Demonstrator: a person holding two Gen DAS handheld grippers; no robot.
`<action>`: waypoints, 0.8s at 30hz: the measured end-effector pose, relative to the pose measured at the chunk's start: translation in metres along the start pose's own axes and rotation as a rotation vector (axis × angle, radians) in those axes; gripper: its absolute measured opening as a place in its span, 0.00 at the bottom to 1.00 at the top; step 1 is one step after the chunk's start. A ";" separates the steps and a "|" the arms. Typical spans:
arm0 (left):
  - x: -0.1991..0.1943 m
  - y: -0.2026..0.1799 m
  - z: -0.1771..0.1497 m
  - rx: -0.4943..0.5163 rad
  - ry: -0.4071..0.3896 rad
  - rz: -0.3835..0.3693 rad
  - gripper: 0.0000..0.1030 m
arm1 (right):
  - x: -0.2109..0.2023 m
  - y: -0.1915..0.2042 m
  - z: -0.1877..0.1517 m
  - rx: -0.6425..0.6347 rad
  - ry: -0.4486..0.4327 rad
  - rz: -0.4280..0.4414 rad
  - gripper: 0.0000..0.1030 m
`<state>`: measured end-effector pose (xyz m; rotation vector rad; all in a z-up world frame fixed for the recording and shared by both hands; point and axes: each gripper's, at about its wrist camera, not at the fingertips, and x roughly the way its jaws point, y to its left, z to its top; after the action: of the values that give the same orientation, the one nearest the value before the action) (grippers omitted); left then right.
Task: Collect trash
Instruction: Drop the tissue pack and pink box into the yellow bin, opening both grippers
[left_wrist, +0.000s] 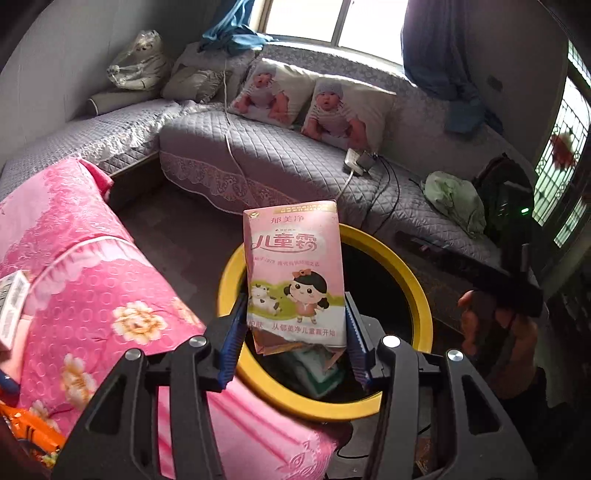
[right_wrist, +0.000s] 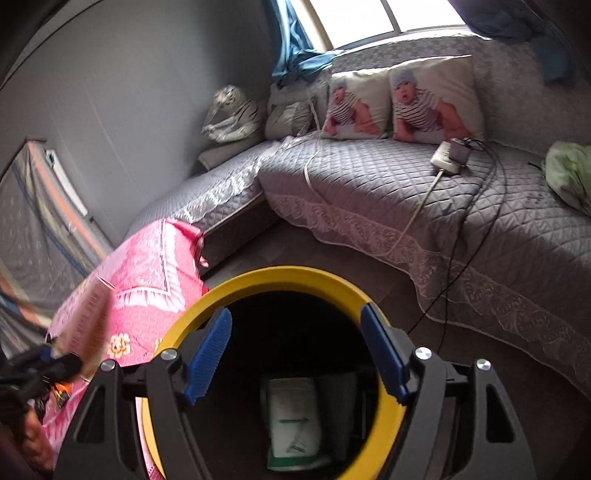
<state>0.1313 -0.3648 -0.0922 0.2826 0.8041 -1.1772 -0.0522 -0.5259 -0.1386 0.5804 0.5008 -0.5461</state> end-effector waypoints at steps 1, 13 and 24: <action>0.011 -0.005 0.000 0.008 0.013 0.001 0.46 | -0.007 -0.006 0.001 0.011 -0.016 -0.008 0.68; 0.018 -0.019 -0.012 -0.008 -0.054 0.032 0.90 | -0.054 -0.033 0.009 0.053 -0.168 -0.058 0.75; -0.128 0.078 -0.044 -0.137 -0.282 0.361 0.90 | -0.042 0.058 0.000 -0.138 -0.107 0.146 0.75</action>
<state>0.1639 -0.2185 -0.0506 0.1358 0.5540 -0.7966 -0.0479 -0.4709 -0.0930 0.4495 0.3885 -0.3981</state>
